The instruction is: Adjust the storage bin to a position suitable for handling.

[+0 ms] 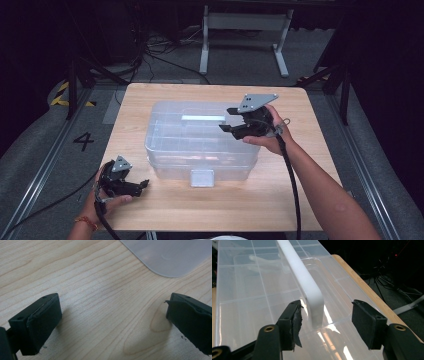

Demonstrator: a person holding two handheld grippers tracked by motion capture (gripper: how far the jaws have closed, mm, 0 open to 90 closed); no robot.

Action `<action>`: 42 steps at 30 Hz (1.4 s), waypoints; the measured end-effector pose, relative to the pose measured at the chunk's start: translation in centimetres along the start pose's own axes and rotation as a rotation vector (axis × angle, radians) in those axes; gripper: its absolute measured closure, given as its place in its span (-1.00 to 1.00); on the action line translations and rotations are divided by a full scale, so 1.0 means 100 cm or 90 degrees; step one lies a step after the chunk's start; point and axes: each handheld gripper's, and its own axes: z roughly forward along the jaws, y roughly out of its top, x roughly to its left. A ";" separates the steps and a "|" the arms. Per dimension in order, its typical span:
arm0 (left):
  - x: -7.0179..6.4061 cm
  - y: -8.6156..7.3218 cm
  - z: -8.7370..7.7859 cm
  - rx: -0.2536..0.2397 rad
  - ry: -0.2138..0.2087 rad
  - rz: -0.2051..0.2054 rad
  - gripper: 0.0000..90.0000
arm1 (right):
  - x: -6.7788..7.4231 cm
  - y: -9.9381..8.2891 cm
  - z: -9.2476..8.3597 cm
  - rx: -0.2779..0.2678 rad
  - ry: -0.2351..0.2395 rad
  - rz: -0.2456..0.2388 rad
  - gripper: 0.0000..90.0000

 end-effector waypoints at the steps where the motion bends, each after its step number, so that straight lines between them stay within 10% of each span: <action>1: 0.000 0.000 0.000 0.000 0.000 0.001 -0.99 | 0.000 0.001 0.001 0.000 0.001 -0.002 0.03; 15: 0.001 0.000 -0.001 -0.002 0.000 0.004 -0.97 | 0.003 0.005 0.006 0.010 0.035 -0.026 0.71; 24: 0.000 0.002 -0.007 -0.023 -0.003 0.005 -0.33 | 0.000 0.007 0.006 0.009 0.042 -0.021 0.71; 33: -0.004 0.016 -0.028 -0.096 0.004 0.000 0.04 | -0.008 0.016 0.006 0.020 0.047 -0.001 0.70; 42: -0.020 0.040 -0.055 -0.169 -0.013 0.050 0.32 | -0.013 0.021 0.005 0.028 0.049 0.008 0.69</action>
